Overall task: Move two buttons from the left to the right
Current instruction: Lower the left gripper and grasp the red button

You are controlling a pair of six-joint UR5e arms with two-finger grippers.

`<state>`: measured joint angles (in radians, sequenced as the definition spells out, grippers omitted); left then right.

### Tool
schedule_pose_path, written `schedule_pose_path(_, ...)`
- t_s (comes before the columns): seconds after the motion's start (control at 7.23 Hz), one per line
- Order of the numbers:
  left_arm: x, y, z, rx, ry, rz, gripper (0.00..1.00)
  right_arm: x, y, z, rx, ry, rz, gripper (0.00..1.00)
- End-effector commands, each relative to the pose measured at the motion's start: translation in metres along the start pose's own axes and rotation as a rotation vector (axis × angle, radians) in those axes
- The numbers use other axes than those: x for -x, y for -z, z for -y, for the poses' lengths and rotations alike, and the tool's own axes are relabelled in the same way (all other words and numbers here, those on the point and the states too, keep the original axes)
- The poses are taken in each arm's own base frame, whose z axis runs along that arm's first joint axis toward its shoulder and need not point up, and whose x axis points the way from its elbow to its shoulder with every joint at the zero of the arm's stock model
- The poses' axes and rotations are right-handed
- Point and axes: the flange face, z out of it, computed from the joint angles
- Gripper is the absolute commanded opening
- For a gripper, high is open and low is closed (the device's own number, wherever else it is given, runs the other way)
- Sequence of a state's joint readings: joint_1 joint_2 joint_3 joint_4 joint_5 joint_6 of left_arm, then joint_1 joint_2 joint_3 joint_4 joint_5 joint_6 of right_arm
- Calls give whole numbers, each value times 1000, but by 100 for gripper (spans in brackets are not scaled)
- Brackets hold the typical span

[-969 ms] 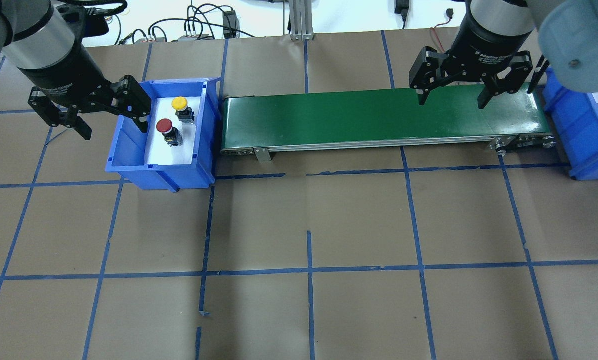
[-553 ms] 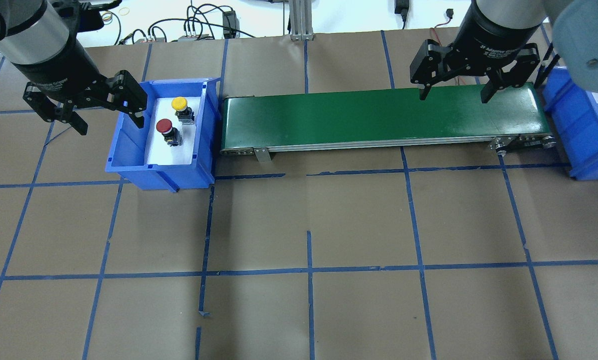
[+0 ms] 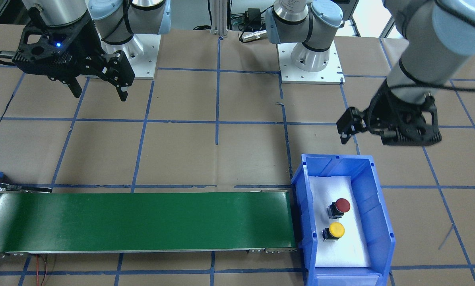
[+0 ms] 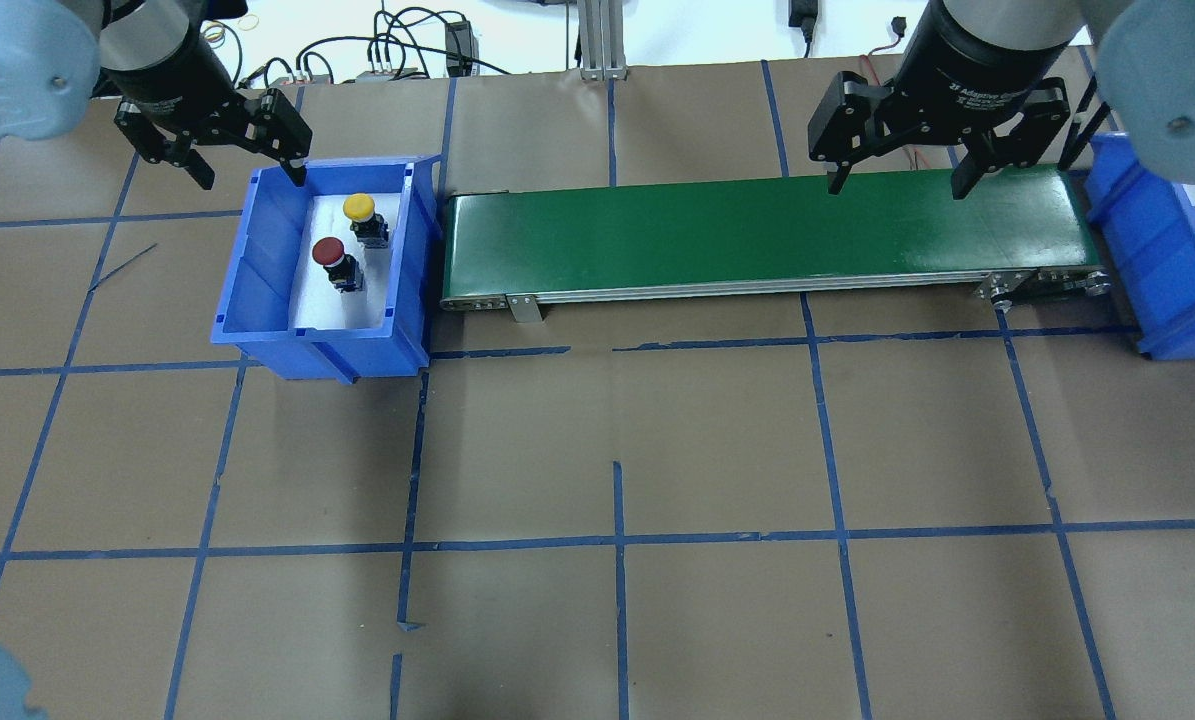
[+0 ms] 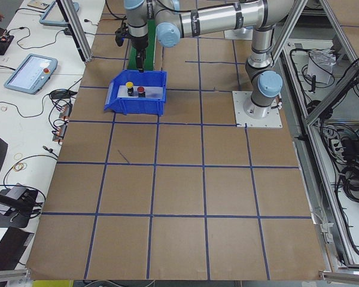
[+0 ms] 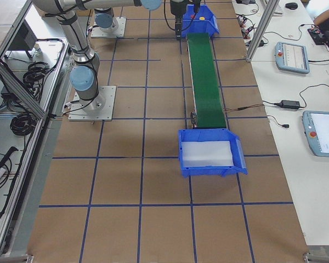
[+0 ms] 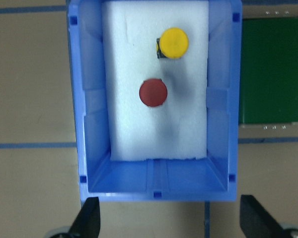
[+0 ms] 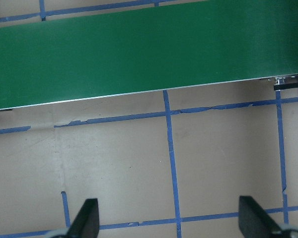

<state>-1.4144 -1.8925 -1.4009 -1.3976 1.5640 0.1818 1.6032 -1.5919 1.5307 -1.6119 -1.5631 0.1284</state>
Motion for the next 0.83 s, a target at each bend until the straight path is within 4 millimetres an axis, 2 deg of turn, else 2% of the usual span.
schedule_pose_path(0.0, 11, -76, 37, 2, -66, -14, 100, 0, -2, 1, 6, 4, 4, 100)
schedule_pose_path(0.14, 11, -96, 35, 9, -74, -14, 100, -2, 0, 2, 2, -7, 4, 100)
schedule_pose_path(0.42, 7, -137, 16, 80, -38, -35, 100, -3, 2, 4, -3, -13, 7, 100)
schedule_pose_path(0.69, 2, -157, 6, 82, -13, -73, 100, -2, -1, 4, 4, -10, 10, 100)
